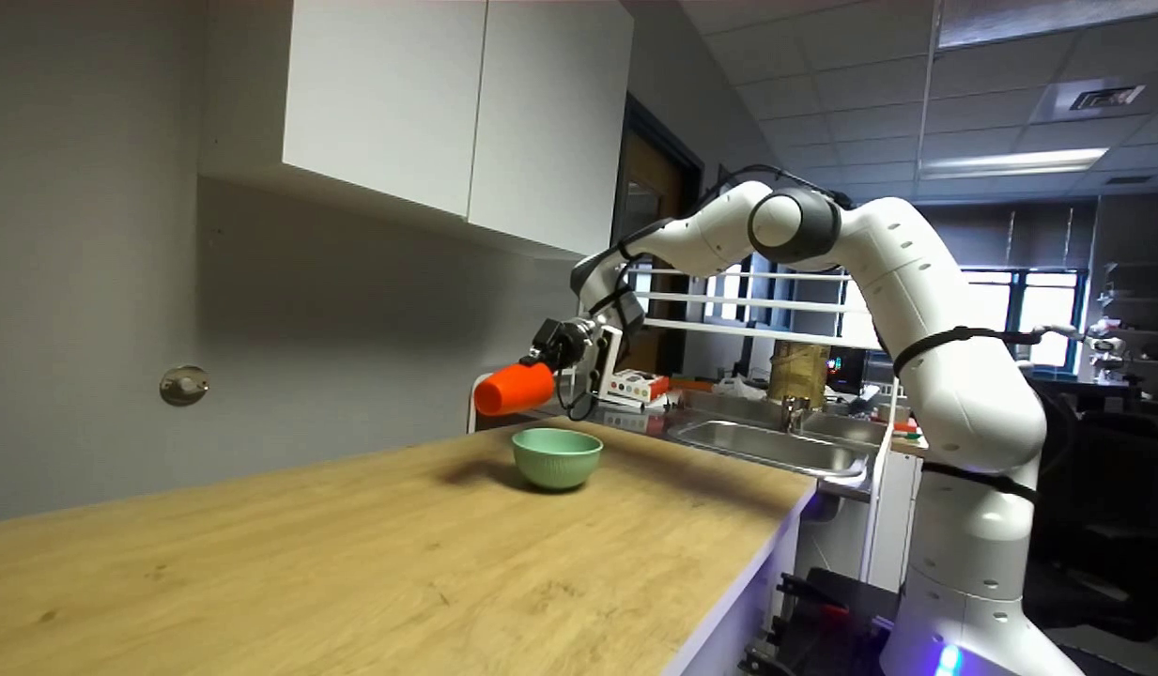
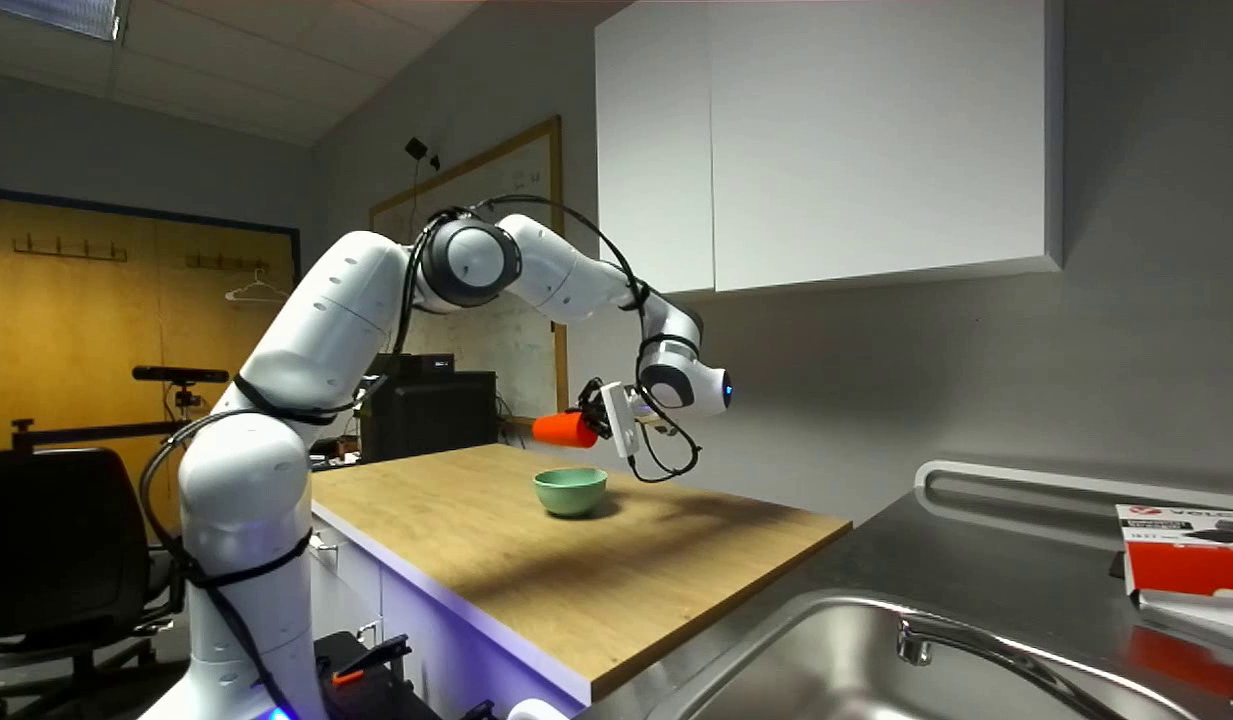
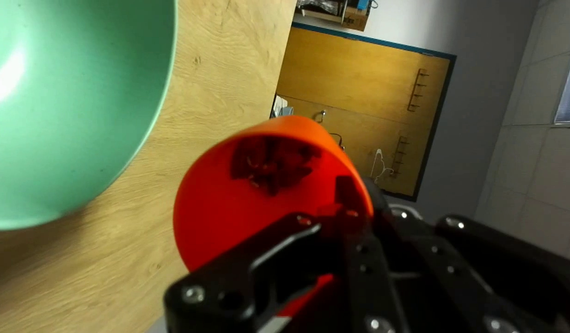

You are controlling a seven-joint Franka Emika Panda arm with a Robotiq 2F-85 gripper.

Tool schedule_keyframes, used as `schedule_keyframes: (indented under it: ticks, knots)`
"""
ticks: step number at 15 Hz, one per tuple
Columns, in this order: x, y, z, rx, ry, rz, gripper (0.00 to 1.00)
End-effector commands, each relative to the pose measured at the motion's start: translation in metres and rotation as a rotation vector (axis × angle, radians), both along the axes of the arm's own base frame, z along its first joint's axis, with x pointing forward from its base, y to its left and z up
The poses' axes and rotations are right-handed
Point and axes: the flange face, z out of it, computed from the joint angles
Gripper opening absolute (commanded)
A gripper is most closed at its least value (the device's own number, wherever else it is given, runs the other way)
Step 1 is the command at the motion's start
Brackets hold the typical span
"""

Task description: Pour the contents in the orange cup into the green bowl

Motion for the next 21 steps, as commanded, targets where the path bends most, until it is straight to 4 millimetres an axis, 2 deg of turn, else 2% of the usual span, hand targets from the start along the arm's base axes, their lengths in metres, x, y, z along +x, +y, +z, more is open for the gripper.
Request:
schedule_keyframes:
  ticks: [1,4,8,13,21]
  knots:
    - [0.003,0.003,0.007,0.042,0.051,0.018,0.01]
    - [0.001,0.008,0.002,0.057,0.091,0.036,0.01]
    - [-0.003,0.012,-0.019,0.062,0.196,0.062,0.02]
    - [-0.011,0.014,-0.034,0.054,0.312,0.096,0.01]
    - [-0.027,0.013,-0.026,0.073,0.378,0.139,0.01]
